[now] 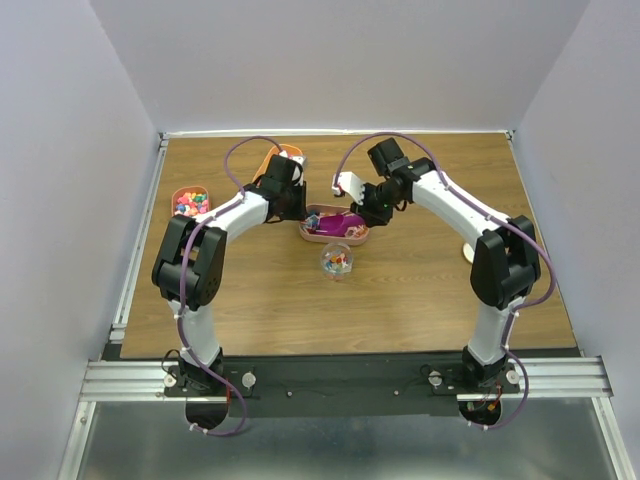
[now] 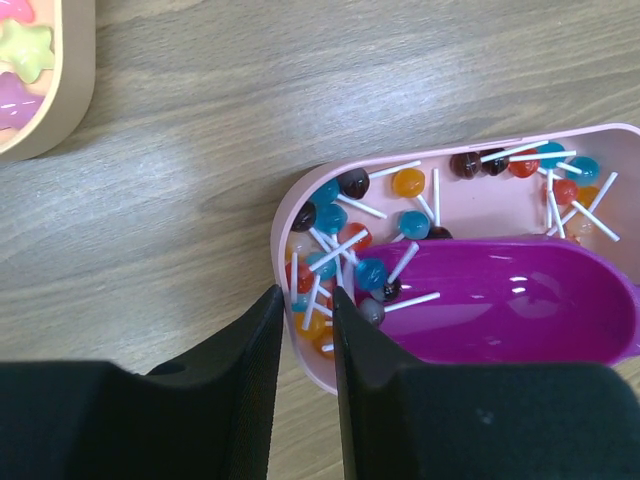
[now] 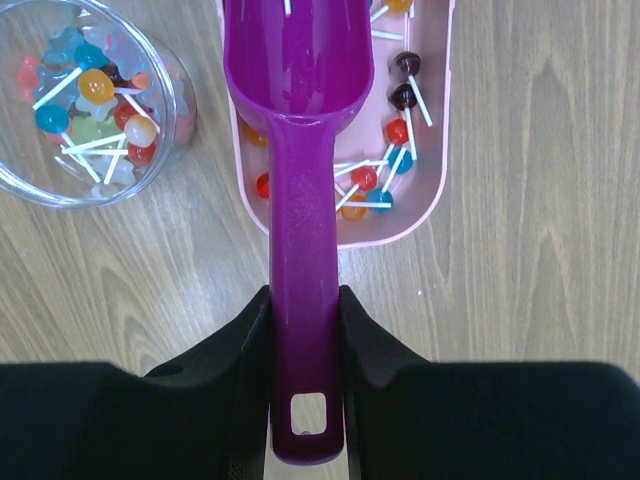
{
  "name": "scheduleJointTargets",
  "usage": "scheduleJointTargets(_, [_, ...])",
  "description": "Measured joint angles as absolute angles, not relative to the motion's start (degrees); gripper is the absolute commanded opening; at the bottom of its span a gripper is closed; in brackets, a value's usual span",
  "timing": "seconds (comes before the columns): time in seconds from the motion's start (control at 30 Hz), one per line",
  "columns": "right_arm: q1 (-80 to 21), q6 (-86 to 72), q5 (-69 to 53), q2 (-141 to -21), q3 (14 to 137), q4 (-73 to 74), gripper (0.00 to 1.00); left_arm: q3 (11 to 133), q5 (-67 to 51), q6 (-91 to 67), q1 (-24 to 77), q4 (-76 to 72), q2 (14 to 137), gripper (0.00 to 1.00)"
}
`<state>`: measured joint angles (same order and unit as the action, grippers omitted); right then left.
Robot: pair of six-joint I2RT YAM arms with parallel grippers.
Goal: Pack the candies
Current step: Scoop the fake candies from the storage box.
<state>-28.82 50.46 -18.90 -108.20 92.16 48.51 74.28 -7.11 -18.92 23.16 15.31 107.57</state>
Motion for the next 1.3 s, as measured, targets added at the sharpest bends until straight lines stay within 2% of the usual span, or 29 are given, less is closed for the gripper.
scheduleJointTargets(0.67, [-28.62, 50.17, -20.51, -108.2, 88.66, 42.76, 0.01, 74.28, -7.33, -18.96, 23.33, 15.4, 107.57, 0.33])
scheduleJointTargets(1.3, [-26.81, 47.33, -24.12, -106.04, 79.53, 33.04, 0.01, 74.28, -6.72, -19.03, 22.79, 15.57, 107.48, 0.33])
